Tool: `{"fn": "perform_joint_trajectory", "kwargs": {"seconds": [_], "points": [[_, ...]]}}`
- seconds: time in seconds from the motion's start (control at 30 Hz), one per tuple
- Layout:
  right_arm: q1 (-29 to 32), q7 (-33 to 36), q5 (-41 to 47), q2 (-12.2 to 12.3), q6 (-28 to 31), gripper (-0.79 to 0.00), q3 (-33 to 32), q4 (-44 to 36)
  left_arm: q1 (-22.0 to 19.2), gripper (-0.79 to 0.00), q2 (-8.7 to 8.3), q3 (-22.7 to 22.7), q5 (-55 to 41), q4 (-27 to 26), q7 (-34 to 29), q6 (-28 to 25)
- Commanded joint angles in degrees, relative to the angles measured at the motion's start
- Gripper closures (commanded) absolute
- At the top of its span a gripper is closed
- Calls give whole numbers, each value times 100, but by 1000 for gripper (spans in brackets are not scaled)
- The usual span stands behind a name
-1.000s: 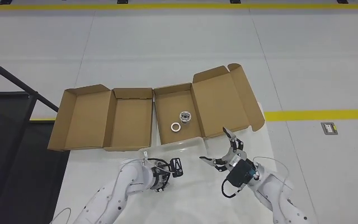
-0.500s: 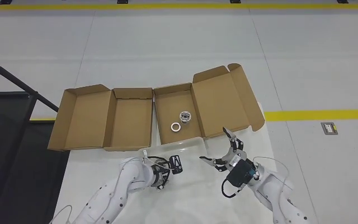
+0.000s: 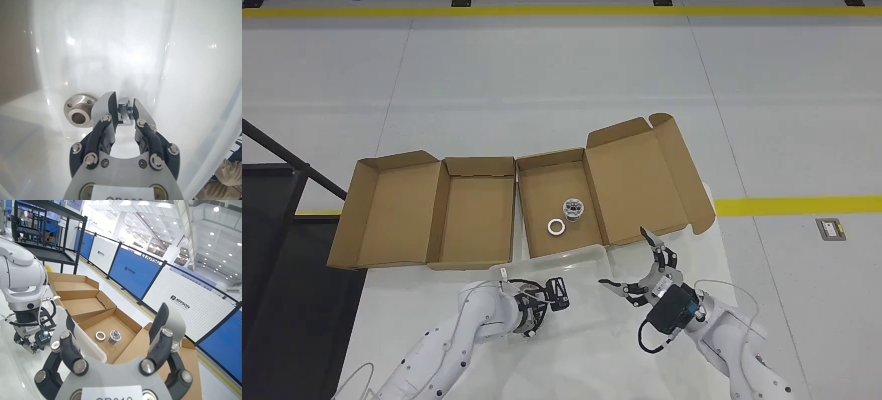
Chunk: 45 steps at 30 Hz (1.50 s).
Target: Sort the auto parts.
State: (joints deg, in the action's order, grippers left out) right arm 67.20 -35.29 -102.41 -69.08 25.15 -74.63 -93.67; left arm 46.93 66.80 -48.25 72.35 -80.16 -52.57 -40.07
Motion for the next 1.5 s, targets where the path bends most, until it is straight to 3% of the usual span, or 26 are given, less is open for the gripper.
{"fn": "perform_joint_trajectory", "kwargs": {"seconds": [0.0,0.17,0.33,0.63,0.83,1.23,1.3,1.47], "points": [[1,1,0,0,0,-785,0,0,-11,0,4,7,-8,9,-7,5],[1,1,0,0,0,-785,0,0,10,0,-26,-85,-109,-182,-41,-110],[1,1,0,0,0,-785,0,0,142,0,-132,-416,-362,-752,-171,-328],[1,1,0,0,0,-785,0,0,511,0,-422,-1926,-1126,-1869,202,-212],[1,1,0,0,0,-785,0,0,629,0,-555,-2884,-1633,-1711,688,-82],[1,1,0,0,0,-785,0,0,629,0,-555,-2884,-1633,-1711,688,-82],[1,1,0,0,0,-785,0,0,653,0,-549,-2866,-1550,-1654,795,110],[1,1,0,0,0,-785,0,0,-34,0,-440,-2586,-1653,-486,1039,1046]]}}
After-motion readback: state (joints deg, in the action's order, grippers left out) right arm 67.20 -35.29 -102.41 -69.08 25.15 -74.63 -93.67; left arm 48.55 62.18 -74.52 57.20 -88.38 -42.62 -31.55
